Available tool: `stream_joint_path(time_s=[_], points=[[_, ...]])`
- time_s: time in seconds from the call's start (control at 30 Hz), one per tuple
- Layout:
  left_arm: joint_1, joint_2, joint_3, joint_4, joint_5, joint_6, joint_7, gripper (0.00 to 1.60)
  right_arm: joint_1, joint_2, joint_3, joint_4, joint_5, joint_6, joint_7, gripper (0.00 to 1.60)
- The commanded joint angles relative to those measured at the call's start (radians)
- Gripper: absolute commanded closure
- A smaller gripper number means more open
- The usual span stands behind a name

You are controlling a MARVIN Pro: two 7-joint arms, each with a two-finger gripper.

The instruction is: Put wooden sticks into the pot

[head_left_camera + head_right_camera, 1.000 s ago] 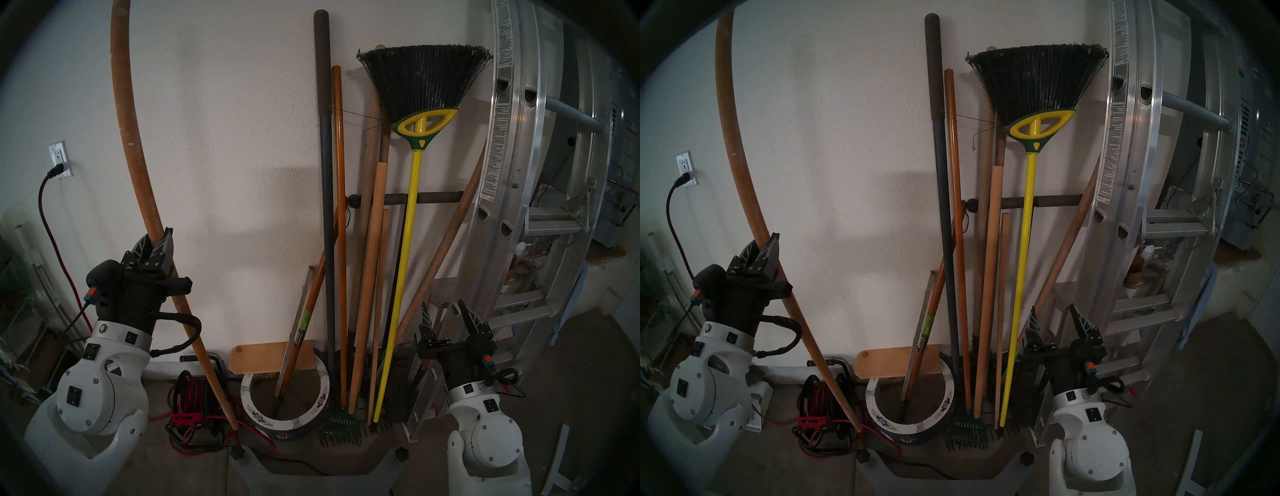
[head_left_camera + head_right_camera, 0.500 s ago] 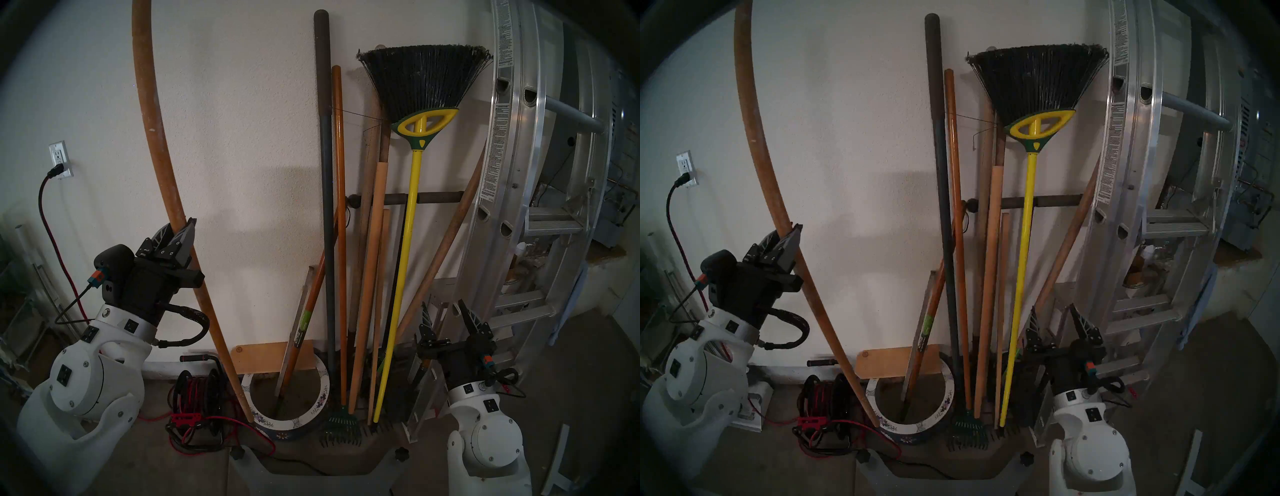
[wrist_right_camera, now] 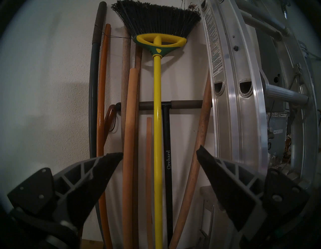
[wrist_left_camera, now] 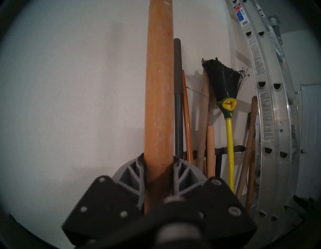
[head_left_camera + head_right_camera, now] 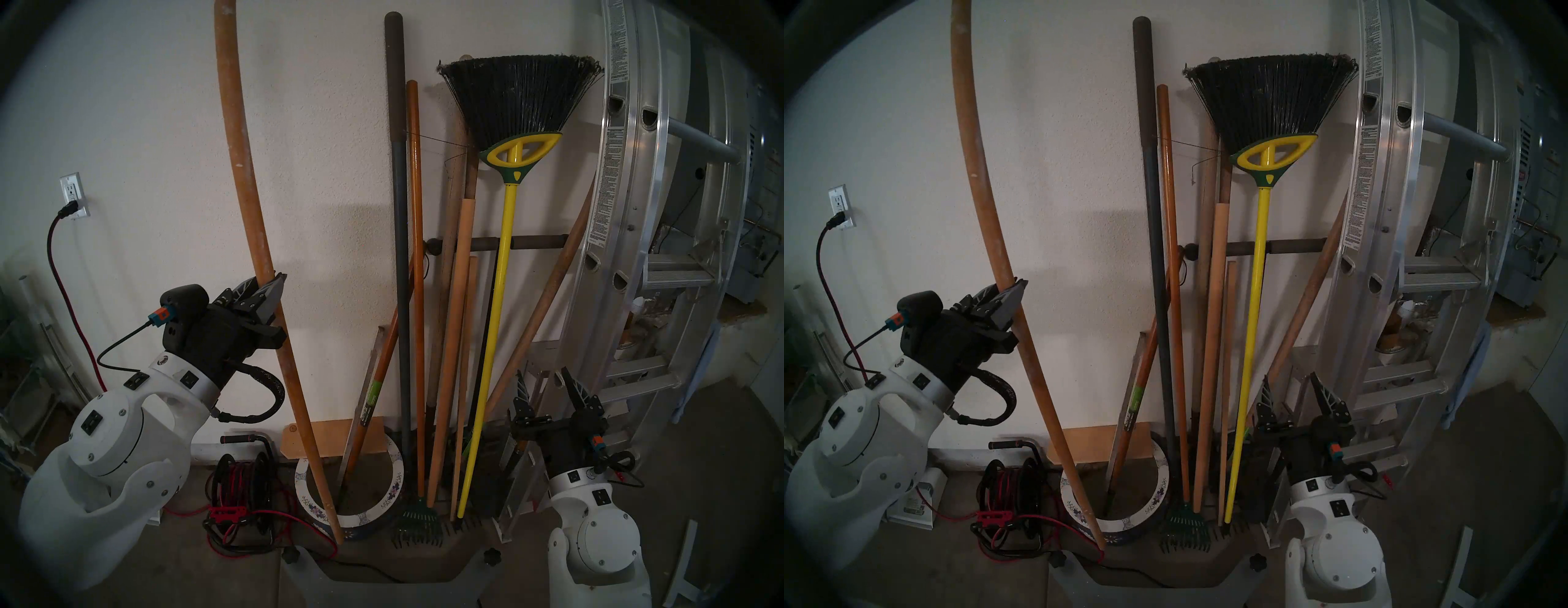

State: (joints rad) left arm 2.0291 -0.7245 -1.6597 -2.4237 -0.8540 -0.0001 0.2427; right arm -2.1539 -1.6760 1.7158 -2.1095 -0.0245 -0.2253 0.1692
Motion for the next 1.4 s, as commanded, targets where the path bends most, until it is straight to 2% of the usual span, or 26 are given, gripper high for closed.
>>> stream_joint_path(time_s=[0.0, 0.37, 0.4, 0.43, 0.47, 0.5, 0.6, 0.73, 0.77, 0.97, 1.0, 1.03, 1.1, 1.17, 1.37], points=[[-0.111, 0.032, 0.02, -0.02, -0.034, 0.045, 0.03, 1.6, 0.0, -0.001, -0.002, -0.002, 0.002, 0.0, 0.001, 0.0], [-0.238, 0.022, 0.068, -0.02, -0.081, 0.111, 0.093, 1.6, 0.0, -0.001, -0.002, -0.001, 0.002, 0.0, 0.001, 0.0], [-0.288, 0.01, 0.094, -0.02, -0.091, 0.116, 0.099, 1.6, 0.0, -0.001, -0.002, -0.001, 0.002, 0.0, 0.001, 0.0], [-0.252, 0.002, 0.066, -0.02, -0.099, 0.095, 0.095, 1.6, 0.0, -0.001, -0.002, -0.001, 0.002, 0.0, 0.001, 0.0], [-0.291, -0.005, 0.082, -0.02, -0.108, 0.101, 0.101, 1.6, 0.0, -0.001, -0.002, -0.001, 0.002, 0.0, 0.0, 0.0], [-0.272, -0.008, 0.063, -0.02, -0.112, 0.091, 0.101, 1.6, 0.0, -0.001, -0.002, -0.001, 0.002, 0.0, 0.0, 0.0], [-0.316, -0.023, 0.076, -0.02, -0.126, 0.085, 0.105, 1.6, 0.0, -0.001, -0.002, -0.001, 0.002, 0.0, 0.0, 0.0], [-0.338, -0.031, 0.085, -0.006, -0.133, 0.072, 0.101, 1.6, 0.0, -0.001, -0.002, -0.001, 0.002, 0.0, 0.001, 0.0], [-0.373, -0.037, 0.106, 0.015, -0.128, 0.062, 0.099, 1.6, 0.0, -0.001, -0.002, -0.002, 0.002, 0.0, 0.001, 0.0], [-0.427, -0.056, 0.157, 0.073, -0.085, 0.035, 0.084, 1.6, 0.0, -0.001, -0.002, -0.002, 0.002, 0.001, 0.001, 0.0], [-0.461, -0.062, 0.185, 0.091, -0.076, 0.037, 0.09, 1.6, 0.0, -0.001, -0.002, -0.002, 0.002, 0.001, 0.001, 0.0], [-0.444, -0.065, 0.181, 0.094, -0.059, 0.028, 0.079, 1.6, 0.0, -0.001, -0.002, -0.002, 0.003, 0.001, 0.001, 0.0], [-0.479, -0.071, 0.222, 0.12, -0.03, 0.024, 0.083, 1.6, 0.0, -0.001, -0.002, -0.002, 0.003, 0.001, 0.001, 0.0], [-0.491, -0.072, 0.248, 0.139, 0.0, 0.012, 0.083, 1.6, 0.0, -0.001, -0.002, -0.002, 0.003, 0.001, 0.001, 0.0], [-0.451, -0.071, 0.256, 0.182, 0.064, -0.049, 0.057, 1.6, 0.0, -0.001, -0.002, -0.002, 0.003, 0.001, 0.001, 0.0]])
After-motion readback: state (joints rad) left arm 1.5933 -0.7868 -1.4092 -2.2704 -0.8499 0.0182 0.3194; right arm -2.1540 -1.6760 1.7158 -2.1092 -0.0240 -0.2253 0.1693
